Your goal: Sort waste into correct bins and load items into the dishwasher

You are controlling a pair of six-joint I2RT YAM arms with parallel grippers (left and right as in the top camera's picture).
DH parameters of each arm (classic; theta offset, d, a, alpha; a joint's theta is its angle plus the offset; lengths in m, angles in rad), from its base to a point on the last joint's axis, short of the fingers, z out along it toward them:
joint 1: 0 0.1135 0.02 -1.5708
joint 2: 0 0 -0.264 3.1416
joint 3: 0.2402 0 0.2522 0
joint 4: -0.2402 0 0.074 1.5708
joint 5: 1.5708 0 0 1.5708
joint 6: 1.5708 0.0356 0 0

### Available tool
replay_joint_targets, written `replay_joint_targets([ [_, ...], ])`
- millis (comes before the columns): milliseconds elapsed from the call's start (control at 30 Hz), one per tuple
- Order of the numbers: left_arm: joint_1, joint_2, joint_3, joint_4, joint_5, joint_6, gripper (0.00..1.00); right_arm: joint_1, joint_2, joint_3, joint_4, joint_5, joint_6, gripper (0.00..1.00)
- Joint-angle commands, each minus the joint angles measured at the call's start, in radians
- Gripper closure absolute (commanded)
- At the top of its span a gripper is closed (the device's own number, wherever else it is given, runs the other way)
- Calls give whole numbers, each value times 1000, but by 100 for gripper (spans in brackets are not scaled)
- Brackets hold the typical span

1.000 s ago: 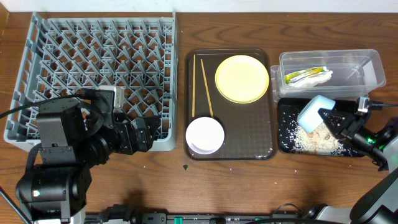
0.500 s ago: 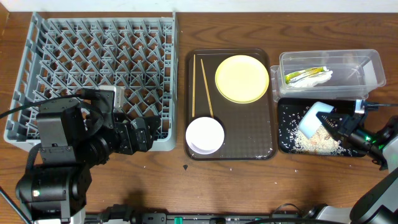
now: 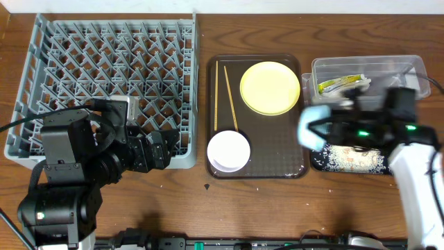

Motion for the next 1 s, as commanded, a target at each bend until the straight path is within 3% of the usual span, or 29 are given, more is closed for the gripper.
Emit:
replay_joint_targets([
  [0,-2,-3,20,-3,14,13,2,239,-18,14,-1,374,142,99],
  [233,-2,9,20,2,14,13,2,589,92,3,27,753,252,99],
  [433,-2,54,18,13,14,-58,2,686,186,3,131,779,287,98],
  [567,-5,111,19,10,-8,-123,2,681,179,14,126,777,294,82],
  [600,-11,130,23,10,-19,-127,3,674,167,25,115,778,293,71],
  [733,-70,208,69,9,-75,-159,5,630,107,96,51,785,293,49],
  [967,-335,432,183,21,-399,-226,7,444,-6,257,-40,690,294,43],
])
